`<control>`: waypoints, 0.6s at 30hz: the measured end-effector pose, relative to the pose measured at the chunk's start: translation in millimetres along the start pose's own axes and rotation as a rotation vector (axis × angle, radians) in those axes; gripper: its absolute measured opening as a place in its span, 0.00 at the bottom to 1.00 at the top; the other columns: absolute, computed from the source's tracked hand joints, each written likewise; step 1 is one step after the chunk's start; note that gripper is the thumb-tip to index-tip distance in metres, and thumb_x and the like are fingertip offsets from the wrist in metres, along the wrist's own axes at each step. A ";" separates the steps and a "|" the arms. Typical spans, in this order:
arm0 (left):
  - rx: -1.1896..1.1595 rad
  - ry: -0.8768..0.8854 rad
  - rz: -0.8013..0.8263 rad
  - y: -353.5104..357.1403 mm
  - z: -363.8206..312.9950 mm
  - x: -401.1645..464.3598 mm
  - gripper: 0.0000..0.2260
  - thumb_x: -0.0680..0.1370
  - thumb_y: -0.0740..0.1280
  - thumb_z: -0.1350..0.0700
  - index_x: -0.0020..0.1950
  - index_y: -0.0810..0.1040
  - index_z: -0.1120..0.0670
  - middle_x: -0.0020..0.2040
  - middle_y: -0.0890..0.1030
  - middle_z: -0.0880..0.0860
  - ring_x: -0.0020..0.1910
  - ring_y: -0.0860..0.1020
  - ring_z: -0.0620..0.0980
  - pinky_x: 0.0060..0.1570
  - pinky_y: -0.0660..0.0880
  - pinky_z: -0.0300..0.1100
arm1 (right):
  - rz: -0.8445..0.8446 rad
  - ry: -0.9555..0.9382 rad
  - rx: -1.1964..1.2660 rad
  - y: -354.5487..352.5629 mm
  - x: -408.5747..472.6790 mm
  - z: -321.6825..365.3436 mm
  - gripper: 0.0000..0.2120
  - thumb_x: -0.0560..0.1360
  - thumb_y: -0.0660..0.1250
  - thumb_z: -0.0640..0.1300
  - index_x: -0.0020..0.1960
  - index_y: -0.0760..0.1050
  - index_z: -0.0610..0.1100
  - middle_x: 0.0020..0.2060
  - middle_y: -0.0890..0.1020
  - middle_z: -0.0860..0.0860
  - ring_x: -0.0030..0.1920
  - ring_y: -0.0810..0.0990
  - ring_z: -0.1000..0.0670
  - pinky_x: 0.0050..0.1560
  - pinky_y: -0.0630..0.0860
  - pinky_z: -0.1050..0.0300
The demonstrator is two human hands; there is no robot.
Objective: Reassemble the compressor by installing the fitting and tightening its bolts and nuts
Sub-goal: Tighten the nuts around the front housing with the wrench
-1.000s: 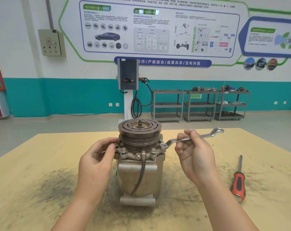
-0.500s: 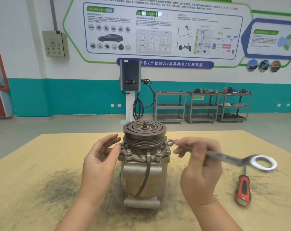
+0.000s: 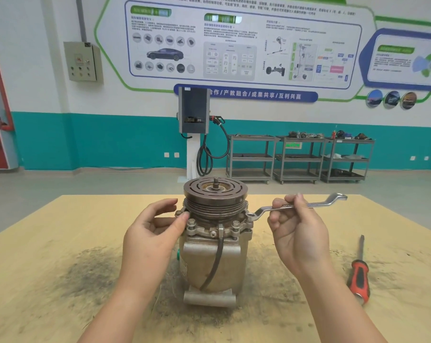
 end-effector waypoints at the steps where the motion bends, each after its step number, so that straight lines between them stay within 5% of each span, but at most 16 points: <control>1: -0.003 -0.005 -0.020 -1.9 0.9 0.8 0.10 0.74 0.74 0.58 0.52 0.81 0.47 0.43 0.83 0.50 0.42 0.82 0.44 0.39 0.75 0.27 | -0.001 -0.035 -0.025 1.1 -0.9 3.3 0.14 0.84 0.52 0.43 0.44 0.70 0.41 0.30 0.80 0.47 0.25 0.75 0.51 0.27 0.73 0.63; 5: -0.007 -0.002 -0.026 -3.2 1.7 0.6 0.08 0.75 0.72 0.60 0.50 0.82 0.48 0.43 0.85 0.47 0.44 0.83 0.43 0.40 0.75 0.27 | -0.049 -0.238 -0.167 3.7 -13.4 14.4 0.13 0.84 0.51 0.43 0.44 0.69 0.42 0.29 0.79 0.47 0.24 0.73 0.50 0.26 0.70 0.63; 9: -0.011 0.006 0.030 1.9 1.3 -1.9 0.09 0.78 0.68 0.61 0.53 0.82 0.48 0.48 0.85 0.44 0.48 0.82 0.42 0.44 0.75 0.27 | -0.120 -0.663 -0.371 13.4 -49.4 28.9 0.10 0.83 0.54 0.47 0.45 0.70 0.49 0.32 0.81 0.47 0.26 0.76 0.48 0.29 0.72 0.60; 13: 0.001 0.005 -0.016 0.3 0.7 -0.9 0.10 0.73 0.74 0.56 0.54 0.81 0.47 0.45 0.84 0.42 0.42 0.83 0.42 0.39 0.75 0.27 | 0.068 -0.964 -0.570 40.5 -73.7 33.7 0.08 0.83 0.56 0.52 0.49 0.73 0.61 0.38 0.80 0.52 0.30 0.78 0.51 0.34 0.73 0.62; 18: -0.010 0.028 -0.037 -1.0 0.3 -2.4 0.08 0.76 0.71 0.61 0.52 0.83 0.50 0.45 0.85 0.45 0.45 0.83 0.43 0.41 0.76 0.28 | 0.272 -1.053 -0.715 57.3 -77.6 37.2 0.10 0.83 0.56 0.51 0.47 0.73 0.53 0.41 0.79 0.54 0.36 0.79 0.56 0.38 0.74 0.65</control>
Point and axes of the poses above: each hand's wrist, its own x-axis towards the middle knuckle, its own y-axis out of the palm, z = x × y, the point moved 9 cm from there along x, towards the middle knuckle
